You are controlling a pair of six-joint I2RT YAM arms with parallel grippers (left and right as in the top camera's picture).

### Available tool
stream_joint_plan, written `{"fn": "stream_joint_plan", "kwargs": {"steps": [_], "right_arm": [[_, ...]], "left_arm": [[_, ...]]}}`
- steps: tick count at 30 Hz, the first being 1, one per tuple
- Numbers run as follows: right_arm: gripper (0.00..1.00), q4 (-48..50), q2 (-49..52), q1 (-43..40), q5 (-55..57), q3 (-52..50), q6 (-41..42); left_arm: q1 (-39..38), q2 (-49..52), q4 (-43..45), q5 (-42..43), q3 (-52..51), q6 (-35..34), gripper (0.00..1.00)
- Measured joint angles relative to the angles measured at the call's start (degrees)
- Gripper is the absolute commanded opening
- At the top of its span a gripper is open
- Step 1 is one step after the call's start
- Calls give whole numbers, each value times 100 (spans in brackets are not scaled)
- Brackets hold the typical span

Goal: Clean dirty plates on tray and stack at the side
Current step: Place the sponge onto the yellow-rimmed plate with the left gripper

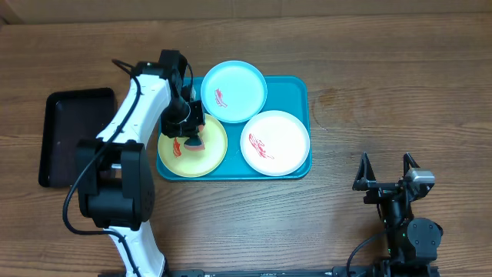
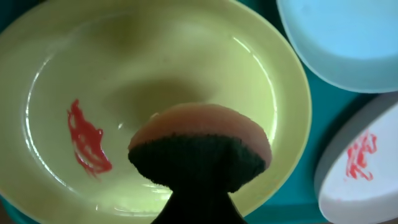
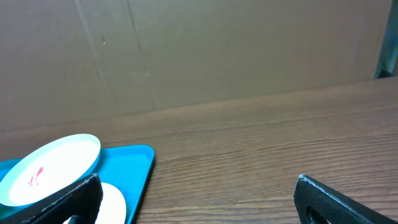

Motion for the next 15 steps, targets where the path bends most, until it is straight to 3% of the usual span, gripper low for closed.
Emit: {"fn": "stream_joint_plan", "kwargs": {"steps": [1,2,3,5,6,8,12,15], "right_arm": [[100,-4,0,0,-2,0,0],[100,0,0,0,0,0,-2],[100,0,0,0,-2,0,-2],[100,-4,0,0,0,0,0],[100,0,0,0,0,0,0],[100,-2,0,0,-2,0,-2],[100,-2,0,0,-2,0,-2],[100,-2,0,0,-2,0,-2]], "left_arm": [[2,0,107,-13,-63,-48,5],[2,0,205,-20,-125,-87,12],[2,0,258,-20,-162,-118,24],[2,0,330,-39,-236,-164,64],[2,0,332,-37,-258,-208,73],[2,0,330,-37,-280,-214,76],[4,0,168,-37,-284,-258,71],[76,9,-435,-46,-76,-293,68]]}}
